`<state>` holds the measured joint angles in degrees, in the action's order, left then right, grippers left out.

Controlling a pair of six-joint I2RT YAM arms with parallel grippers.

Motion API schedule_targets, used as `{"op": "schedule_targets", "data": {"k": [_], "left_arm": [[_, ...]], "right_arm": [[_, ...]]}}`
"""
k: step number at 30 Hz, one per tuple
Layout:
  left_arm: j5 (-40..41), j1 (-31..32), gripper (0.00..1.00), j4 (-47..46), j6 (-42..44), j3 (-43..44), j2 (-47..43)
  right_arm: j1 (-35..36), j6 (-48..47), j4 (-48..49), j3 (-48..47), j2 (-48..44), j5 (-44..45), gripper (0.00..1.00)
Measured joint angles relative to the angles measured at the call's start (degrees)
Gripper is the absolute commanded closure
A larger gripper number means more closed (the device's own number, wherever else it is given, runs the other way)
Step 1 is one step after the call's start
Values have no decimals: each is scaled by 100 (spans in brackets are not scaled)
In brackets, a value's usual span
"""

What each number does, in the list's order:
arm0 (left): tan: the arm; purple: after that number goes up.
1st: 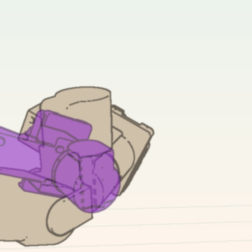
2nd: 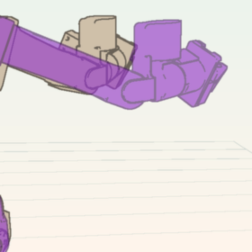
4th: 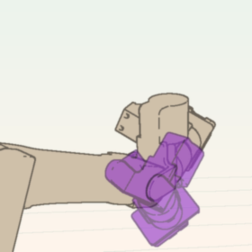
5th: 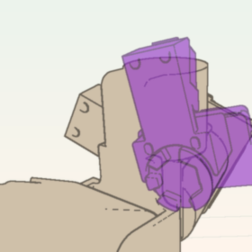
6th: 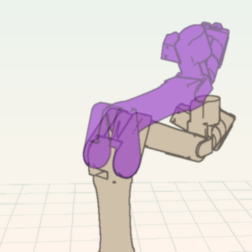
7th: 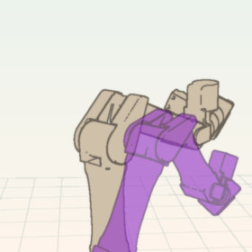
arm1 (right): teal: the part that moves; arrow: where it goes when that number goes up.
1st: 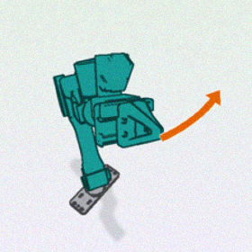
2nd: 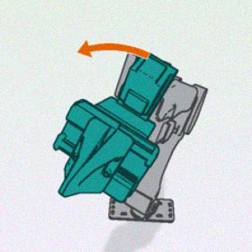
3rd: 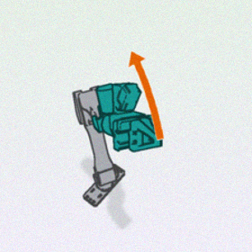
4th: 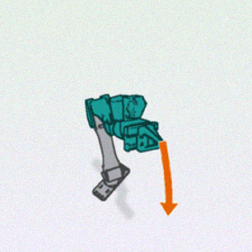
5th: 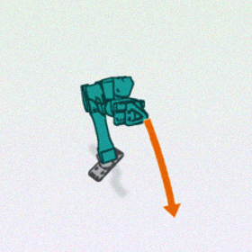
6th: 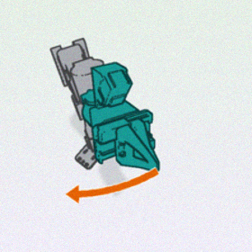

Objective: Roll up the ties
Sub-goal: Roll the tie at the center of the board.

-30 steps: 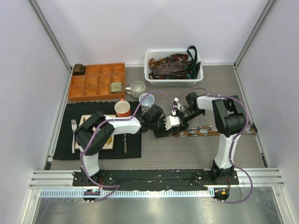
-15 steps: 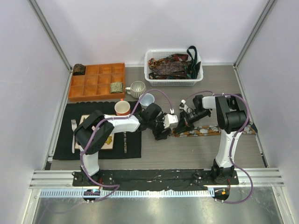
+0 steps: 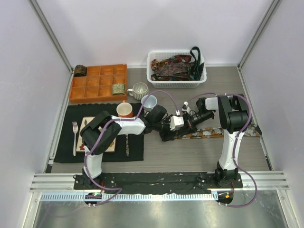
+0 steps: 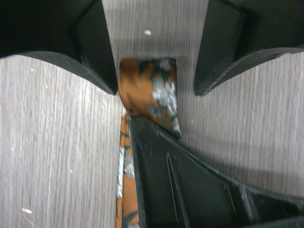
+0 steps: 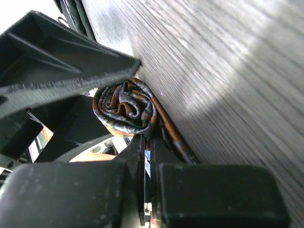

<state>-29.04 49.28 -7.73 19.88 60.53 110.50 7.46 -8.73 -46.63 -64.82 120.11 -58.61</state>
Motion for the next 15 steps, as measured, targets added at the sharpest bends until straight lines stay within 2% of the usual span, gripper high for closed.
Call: {"op": "schedule_targets", "data": {"k": [5, 6, 8, 12, 15], "left_arm": [[55, 33, 66, -2, 59, 55, 55], [79, 39, 69, 20, 87, 55, 46], [136, 46, 74, 87, 129, 50, 4], [310, 46, 76, 142, 208, -138, -181], [391, 46, 77, 249, 225, -291, -348]], "right_arm": [[39, 35, 35, -39, 15, -26, 96], [48, 63, 42, -50, 15, -22, 94], [63, 120, 63, -66, 15, -17, 85], [151, 271, 39, -170, 13, 48, 67], [232, 304, 2, -223, -68, 109, 60]]}}
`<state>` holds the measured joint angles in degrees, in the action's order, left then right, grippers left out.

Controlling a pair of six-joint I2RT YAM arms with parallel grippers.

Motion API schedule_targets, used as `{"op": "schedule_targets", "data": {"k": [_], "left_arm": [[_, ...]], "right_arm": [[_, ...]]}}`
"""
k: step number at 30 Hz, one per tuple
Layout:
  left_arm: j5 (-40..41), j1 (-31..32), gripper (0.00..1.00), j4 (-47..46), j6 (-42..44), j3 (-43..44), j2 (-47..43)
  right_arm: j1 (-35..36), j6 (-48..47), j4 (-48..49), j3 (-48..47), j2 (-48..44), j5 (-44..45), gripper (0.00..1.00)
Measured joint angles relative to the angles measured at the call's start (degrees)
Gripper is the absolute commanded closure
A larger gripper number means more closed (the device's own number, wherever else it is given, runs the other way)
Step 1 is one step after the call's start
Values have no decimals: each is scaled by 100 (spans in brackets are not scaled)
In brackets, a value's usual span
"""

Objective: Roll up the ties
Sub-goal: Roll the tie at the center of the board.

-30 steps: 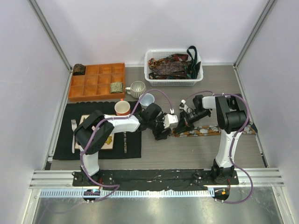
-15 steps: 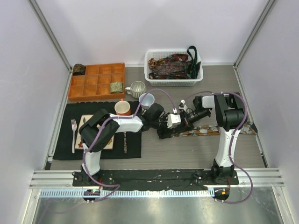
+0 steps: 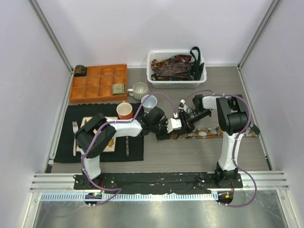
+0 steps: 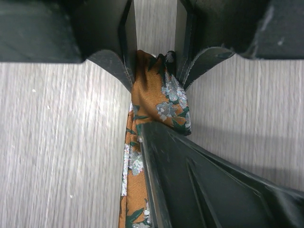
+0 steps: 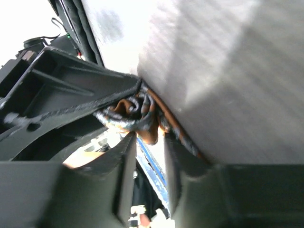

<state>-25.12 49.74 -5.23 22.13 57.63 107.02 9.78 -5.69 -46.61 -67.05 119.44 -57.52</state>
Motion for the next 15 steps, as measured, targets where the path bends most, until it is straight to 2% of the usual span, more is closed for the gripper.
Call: {"op": "schedule_targets", "data": {"k": [2, 8, 15], "left_arm": [[24, 0, 78, 109, 2, -28, -61], [76, 0, 78, 267, 24, 33, -70], [109, 0, 78, 457, 83, 127, -59]], "right_arm": [[24, 2, -13, 0, -166, 76, 56], [175, 116, 0, 0, -699, 149, 55], [592, 348, 131, -2, -754, 367, 52]]}}
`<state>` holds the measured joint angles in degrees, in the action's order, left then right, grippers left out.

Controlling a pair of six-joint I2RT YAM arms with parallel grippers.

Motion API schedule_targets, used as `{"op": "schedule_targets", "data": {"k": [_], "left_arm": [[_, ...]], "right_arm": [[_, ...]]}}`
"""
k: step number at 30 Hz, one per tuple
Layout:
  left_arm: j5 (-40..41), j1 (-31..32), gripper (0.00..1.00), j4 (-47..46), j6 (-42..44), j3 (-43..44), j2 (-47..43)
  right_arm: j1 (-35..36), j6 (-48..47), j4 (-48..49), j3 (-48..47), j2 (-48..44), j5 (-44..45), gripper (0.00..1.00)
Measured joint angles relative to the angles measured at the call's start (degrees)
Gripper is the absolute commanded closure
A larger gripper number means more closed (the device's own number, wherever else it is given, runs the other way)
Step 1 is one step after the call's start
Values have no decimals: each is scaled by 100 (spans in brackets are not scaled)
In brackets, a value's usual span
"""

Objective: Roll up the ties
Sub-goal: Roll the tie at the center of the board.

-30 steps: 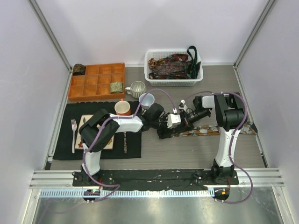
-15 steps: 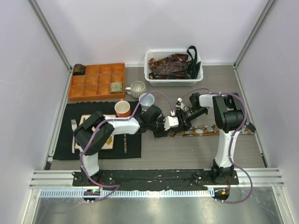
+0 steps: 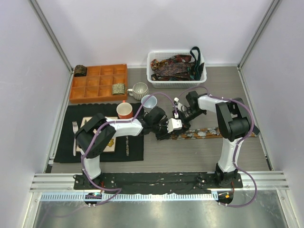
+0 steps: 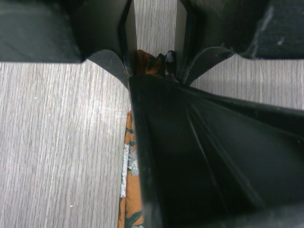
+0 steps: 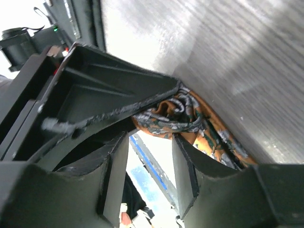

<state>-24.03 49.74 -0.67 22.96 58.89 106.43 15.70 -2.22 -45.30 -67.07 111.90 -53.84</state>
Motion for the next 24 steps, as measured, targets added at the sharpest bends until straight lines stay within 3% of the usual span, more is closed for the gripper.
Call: {"op": "schedule_targets", "data": {"k": [3, 6, 7, 12, 15, 17, 18, 24], "left_arm": [[2, 0, 78, 33, 2, 13, 2], [2, 0, 78, 37, 2, 13, 2], [4, 0, 78, 44, 2, 13, 2], [9, 0, 78, 57, 4, 15, 7], [20, -2, 77, 57, 2, 15, 7], [35, -2, 71, 57, 0, 22, 11], [39, -2, 61, 50, -2, 31, 22], [70, -9, 41, 55, -109, 72, 52]], "right_arm": [[72, 173, 146, 0, 0, 201, 52], [74, 367, 302, 0, 26, 348, 63], [74, 422, 350, 0, 44, 387, 72], [74, 592, 439, 0, 105, 280, 96], [55, 549, 424, 11, 103, 221, 99], [28, 516, 407, 22, 103, 190, 99], [9, 487, 389, 26, 103, 181, 99], [-153, 254, 302, 114, 105, 247, 99]]}}
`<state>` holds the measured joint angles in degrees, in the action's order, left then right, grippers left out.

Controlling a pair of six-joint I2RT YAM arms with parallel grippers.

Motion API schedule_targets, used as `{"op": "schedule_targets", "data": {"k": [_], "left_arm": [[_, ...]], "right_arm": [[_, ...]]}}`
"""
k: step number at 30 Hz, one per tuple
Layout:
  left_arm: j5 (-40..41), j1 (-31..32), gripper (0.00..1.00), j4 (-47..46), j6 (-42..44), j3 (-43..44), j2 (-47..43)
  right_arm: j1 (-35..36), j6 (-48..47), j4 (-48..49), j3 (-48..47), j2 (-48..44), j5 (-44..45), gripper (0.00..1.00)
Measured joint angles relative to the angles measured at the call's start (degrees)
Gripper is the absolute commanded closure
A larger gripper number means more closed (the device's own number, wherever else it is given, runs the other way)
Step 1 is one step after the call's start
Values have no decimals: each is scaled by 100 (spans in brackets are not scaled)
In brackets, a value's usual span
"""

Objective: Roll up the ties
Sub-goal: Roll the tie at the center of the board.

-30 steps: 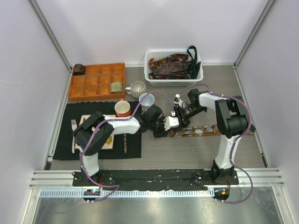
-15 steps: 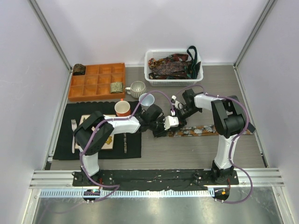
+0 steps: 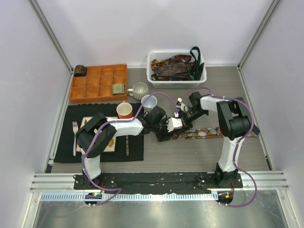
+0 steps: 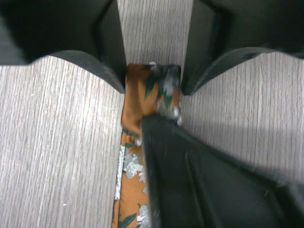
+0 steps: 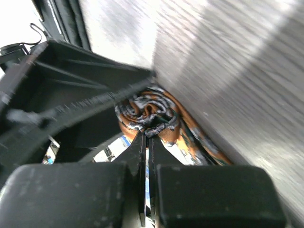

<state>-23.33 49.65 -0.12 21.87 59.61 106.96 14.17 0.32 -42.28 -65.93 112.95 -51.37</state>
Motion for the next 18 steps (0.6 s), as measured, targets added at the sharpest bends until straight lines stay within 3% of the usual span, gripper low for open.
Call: {"op": "schedule_targets", "data": {"k": [9, 18], "left_arm": [[-50, -39, 23, -48, -197, -7, 0], [-297, -37, 22, -490, -549, 33, 66]], "right_arm": [[-269, -269, -105, 125, 81, 72, 99], [-350, -363, -127, 208, 81, 72, 99]]}}
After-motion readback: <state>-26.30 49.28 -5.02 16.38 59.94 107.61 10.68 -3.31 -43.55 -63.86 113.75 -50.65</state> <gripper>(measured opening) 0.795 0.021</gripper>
